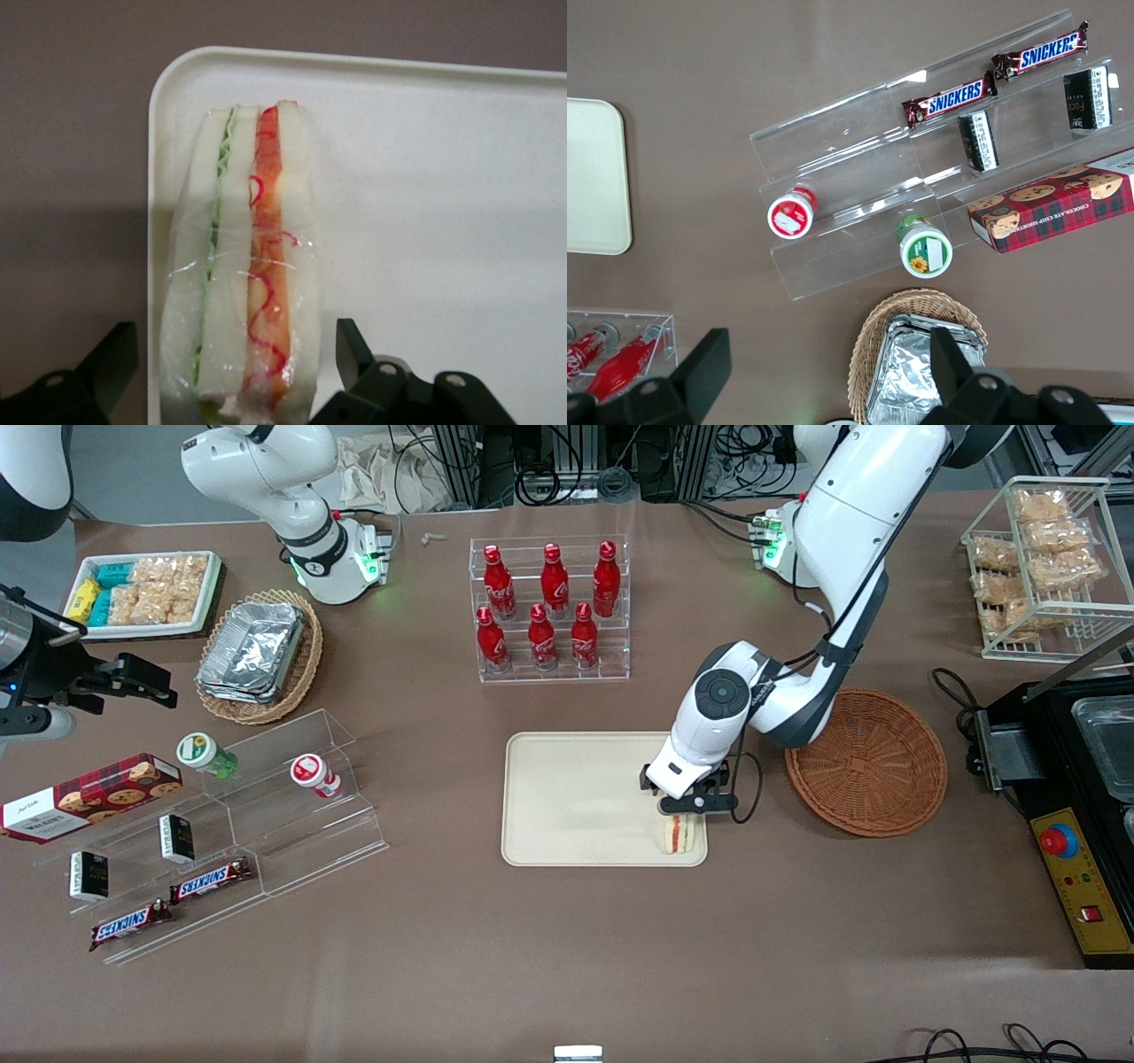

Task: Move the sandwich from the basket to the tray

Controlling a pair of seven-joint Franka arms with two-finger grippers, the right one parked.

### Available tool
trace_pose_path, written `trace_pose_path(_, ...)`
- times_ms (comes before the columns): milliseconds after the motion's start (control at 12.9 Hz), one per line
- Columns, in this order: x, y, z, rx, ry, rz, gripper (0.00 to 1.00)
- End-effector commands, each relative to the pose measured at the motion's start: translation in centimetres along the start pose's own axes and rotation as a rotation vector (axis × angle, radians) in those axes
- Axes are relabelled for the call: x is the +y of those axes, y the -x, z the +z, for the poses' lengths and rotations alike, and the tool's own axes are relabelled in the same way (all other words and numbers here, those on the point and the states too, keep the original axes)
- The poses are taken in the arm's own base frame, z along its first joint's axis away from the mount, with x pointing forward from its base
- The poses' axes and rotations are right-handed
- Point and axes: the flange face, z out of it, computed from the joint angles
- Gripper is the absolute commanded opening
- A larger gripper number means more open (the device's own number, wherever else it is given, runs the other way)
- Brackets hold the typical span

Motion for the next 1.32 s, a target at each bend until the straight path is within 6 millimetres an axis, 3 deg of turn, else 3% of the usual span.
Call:
trace_pose_path(0, 0.0, 0.4, -1.0, 0.027, -0.006, -0.013, 0.99)
trace_pose_path(232, -0.3, -0.5, -2.5, 0.038, -0.011, -0.014, 0.99)
trace_pose_path(387, -0.2, -1.7, -4.9, 0.022, -0.053, -0.005, 0.99)
trace_pose_path(620, -0.4, -4.4, -10.0, 0.016, -0.099, 0.031, 0.99)
trace_pose_path(930, -2.4, -8.9, -18.2, 0.019, -0.133, 0.051, 0.99)
trace_pose_path(1085, -4.0, -10.9, -22.0, 0.012, -0.136, 0.077, 0.99)
trace_pose_path(1239, -7.0, -12.6, -26.1, 0.005, -0.150, 0.079, 0.99)
